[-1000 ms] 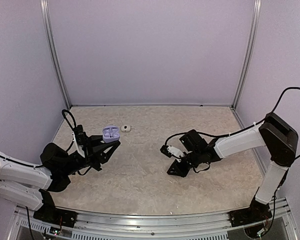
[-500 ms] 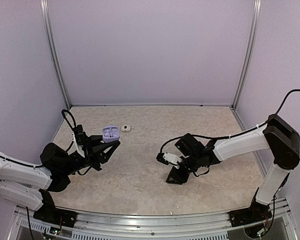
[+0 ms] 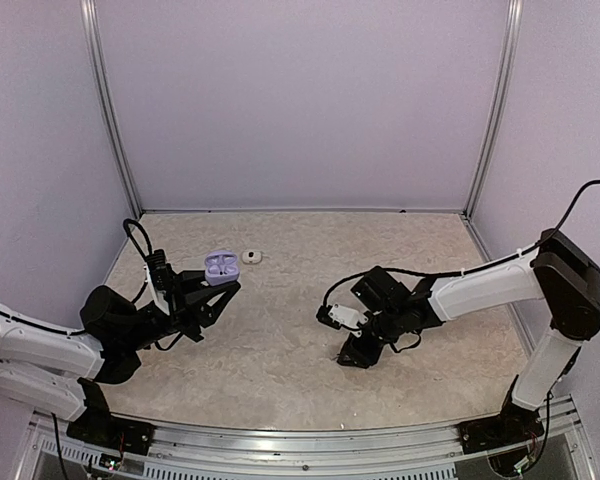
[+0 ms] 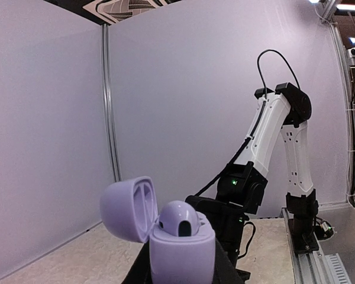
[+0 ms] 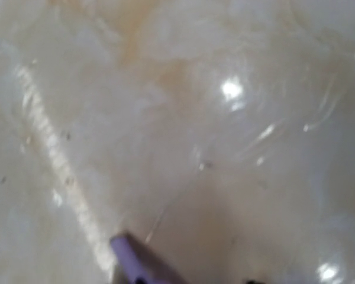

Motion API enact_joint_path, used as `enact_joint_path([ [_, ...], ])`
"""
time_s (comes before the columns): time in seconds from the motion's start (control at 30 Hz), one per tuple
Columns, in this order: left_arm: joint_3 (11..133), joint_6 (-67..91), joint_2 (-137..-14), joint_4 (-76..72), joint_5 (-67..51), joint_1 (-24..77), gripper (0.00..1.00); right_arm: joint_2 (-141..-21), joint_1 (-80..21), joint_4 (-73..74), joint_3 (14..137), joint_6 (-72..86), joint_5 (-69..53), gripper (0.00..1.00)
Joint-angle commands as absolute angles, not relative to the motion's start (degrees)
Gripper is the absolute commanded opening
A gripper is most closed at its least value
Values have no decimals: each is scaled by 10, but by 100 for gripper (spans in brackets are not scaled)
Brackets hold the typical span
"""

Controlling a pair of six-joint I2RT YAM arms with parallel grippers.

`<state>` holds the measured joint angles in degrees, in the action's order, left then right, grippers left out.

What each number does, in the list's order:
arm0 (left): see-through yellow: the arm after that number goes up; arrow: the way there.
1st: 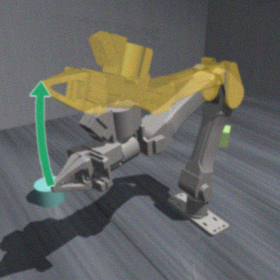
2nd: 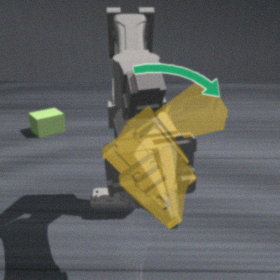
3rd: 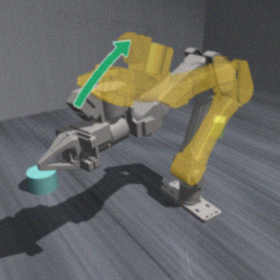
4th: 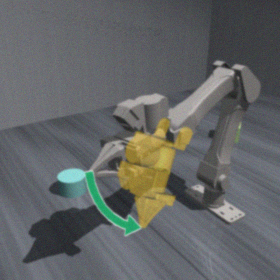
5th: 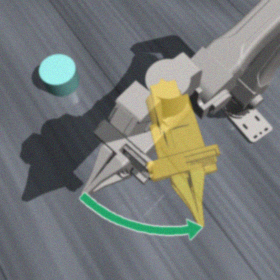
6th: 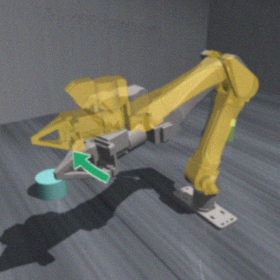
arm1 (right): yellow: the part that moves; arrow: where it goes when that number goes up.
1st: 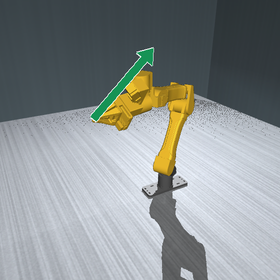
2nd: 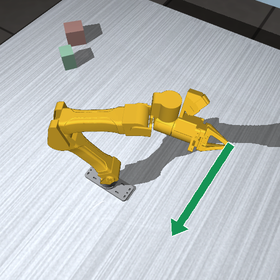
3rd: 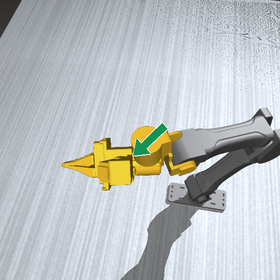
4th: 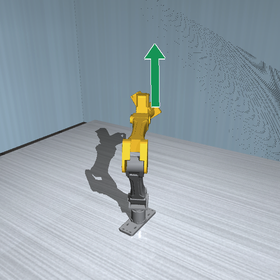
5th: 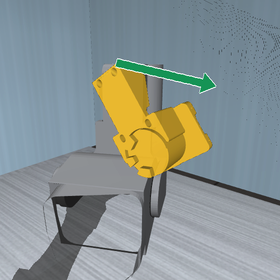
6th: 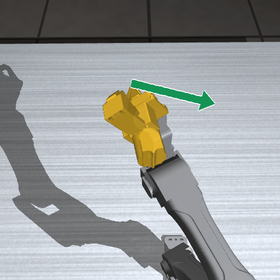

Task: Insert the wireless bluetooth earbuds into the charging case
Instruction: Move the right earbud to the center of the board, then pick up the right earbud from the center of the board.

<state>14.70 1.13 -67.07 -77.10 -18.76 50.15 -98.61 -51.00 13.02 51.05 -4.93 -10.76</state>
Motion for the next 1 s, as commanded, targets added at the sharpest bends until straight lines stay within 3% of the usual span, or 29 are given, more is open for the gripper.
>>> enact_joint_path([
  [0.0, 143, 10, -668, -781, -183, 496, 5, -945, -509, 145, 478, -44, -120, 50],
  [0.3, 137, 10, -675, -796, -198, 496, 6, -884, -507, -67, 377, -2, -121, 45],
  [0.53, 134, 6, -664, -794, -205, 495, 5, -851, -499, -352, 226, 9, -160, 45],
  [0.97, 139, 4, -652, -777, -206, 495, 6, -951, -495, -494, 193, -51, -169, 41],
])
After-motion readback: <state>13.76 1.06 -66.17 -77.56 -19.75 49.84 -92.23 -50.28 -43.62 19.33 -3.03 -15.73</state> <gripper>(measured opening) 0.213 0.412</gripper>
